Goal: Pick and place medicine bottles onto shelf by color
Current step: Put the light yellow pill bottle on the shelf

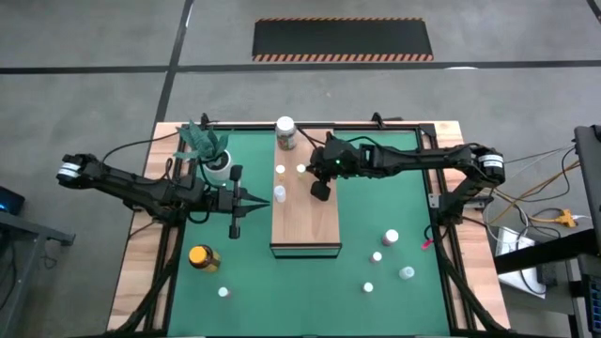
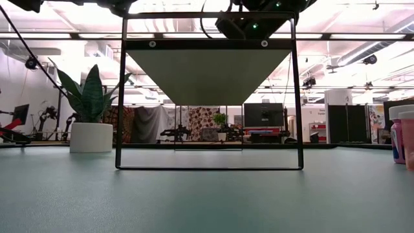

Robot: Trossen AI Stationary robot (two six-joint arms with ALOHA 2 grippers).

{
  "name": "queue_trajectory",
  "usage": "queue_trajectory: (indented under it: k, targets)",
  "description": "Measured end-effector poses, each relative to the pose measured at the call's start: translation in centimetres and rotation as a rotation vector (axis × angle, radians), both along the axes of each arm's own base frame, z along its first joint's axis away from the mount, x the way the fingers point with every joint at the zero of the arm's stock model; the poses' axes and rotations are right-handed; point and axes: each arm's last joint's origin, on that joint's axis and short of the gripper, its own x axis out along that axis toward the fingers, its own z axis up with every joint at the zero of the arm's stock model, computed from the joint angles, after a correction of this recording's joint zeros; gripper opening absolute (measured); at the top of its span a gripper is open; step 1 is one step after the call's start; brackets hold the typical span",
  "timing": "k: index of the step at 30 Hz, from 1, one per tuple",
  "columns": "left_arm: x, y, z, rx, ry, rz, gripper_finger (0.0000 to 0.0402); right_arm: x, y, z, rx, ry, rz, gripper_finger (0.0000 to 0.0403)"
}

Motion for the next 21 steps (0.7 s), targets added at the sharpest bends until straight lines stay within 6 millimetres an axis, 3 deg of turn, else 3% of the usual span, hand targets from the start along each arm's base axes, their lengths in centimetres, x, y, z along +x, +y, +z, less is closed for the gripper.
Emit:
queue_trajectory:
  k: [21]
  targets:
    - [0.0, 0.0, 0.0, 0.0, 0.0, 0.0, 0.0003, 0.5, -1.0, -0.2, -0.03, -0.038, 0.029, 0.0009]
